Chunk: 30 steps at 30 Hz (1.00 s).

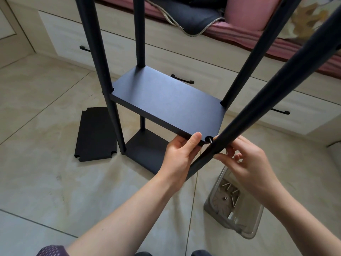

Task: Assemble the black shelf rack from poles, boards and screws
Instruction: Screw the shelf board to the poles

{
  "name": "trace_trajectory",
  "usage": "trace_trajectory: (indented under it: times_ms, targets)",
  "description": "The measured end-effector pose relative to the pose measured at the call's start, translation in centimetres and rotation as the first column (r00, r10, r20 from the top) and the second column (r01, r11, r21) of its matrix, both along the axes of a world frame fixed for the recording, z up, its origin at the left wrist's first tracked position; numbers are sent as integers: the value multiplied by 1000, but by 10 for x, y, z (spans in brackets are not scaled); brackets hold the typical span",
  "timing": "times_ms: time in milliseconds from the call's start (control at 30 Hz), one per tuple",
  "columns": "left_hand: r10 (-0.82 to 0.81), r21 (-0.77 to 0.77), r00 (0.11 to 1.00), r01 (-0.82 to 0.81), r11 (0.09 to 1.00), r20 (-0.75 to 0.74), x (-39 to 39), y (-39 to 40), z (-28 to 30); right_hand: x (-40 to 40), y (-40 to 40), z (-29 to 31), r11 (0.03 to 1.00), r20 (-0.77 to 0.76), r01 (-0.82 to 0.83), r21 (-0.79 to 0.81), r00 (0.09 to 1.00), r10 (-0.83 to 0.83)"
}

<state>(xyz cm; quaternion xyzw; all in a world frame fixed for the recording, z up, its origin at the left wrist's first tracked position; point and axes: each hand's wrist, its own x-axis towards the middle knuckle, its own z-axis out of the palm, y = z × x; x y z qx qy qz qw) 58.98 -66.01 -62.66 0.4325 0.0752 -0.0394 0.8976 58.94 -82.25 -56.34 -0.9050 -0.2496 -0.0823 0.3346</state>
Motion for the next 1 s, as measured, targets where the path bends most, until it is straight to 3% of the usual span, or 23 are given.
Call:
trace_trajectory:
  times_ms: [300,1000]
  targets:
    - [0,15,1000,0,1000,2,-1,1,4,2,3,1,998,6,56,-16,998,-56]
    - [-53,53,998,55,997,-28,0,1,12,12,2,2,1000,-36,-29,0,999,29]
